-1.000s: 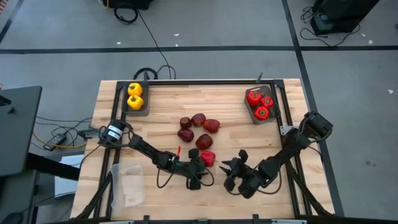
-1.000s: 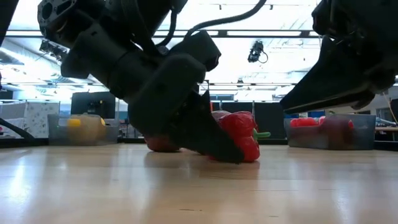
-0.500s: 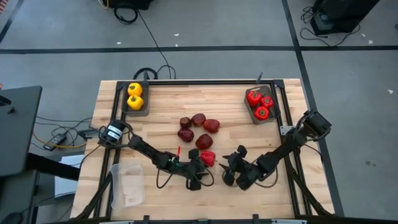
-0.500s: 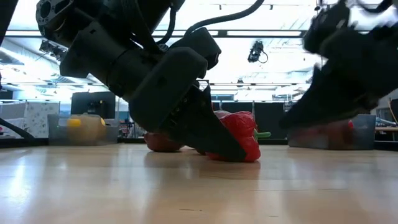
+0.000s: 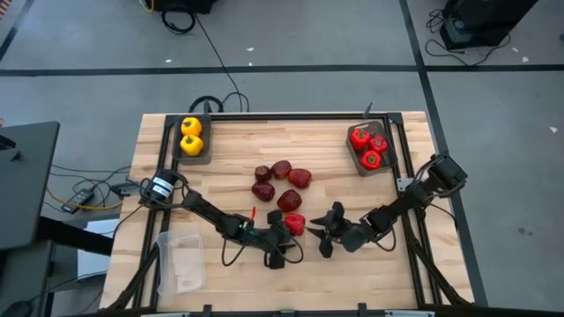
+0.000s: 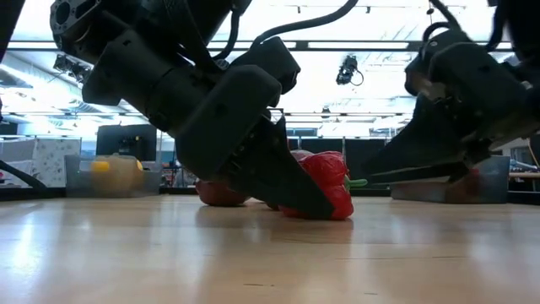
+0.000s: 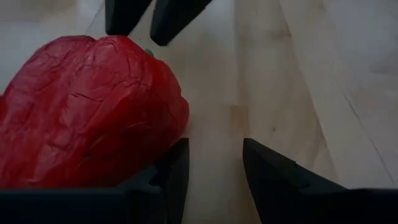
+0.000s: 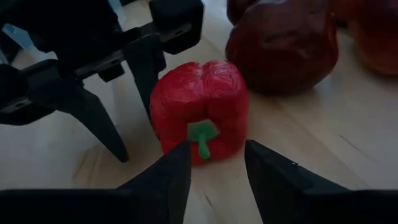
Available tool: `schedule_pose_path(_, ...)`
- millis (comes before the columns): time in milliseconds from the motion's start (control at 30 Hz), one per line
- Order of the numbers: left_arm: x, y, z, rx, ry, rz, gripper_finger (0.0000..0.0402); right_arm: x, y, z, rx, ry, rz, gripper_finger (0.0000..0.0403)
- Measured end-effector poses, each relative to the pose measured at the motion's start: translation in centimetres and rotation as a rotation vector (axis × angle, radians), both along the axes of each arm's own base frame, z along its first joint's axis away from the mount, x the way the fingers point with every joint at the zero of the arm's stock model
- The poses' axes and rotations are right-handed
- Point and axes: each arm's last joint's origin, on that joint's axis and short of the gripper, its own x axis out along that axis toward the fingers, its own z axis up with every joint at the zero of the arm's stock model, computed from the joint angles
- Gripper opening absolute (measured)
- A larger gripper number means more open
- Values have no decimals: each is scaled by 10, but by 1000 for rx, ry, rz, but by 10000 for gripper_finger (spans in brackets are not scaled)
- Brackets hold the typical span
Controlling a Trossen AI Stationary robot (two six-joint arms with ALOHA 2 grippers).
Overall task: Sort produce into baskets
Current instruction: Put the red bell pepper into the right black transparent bin
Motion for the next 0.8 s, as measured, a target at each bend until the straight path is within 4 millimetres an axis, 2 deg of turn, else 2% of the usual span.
schedule_pose_path(467,2,5,0,-7,-3,30,156,5,-5,1,-6,13,44,116)
schedule_pose_path(800,2,5,0,-12,-4,34,156,10,-15,0,3,40,77,99)
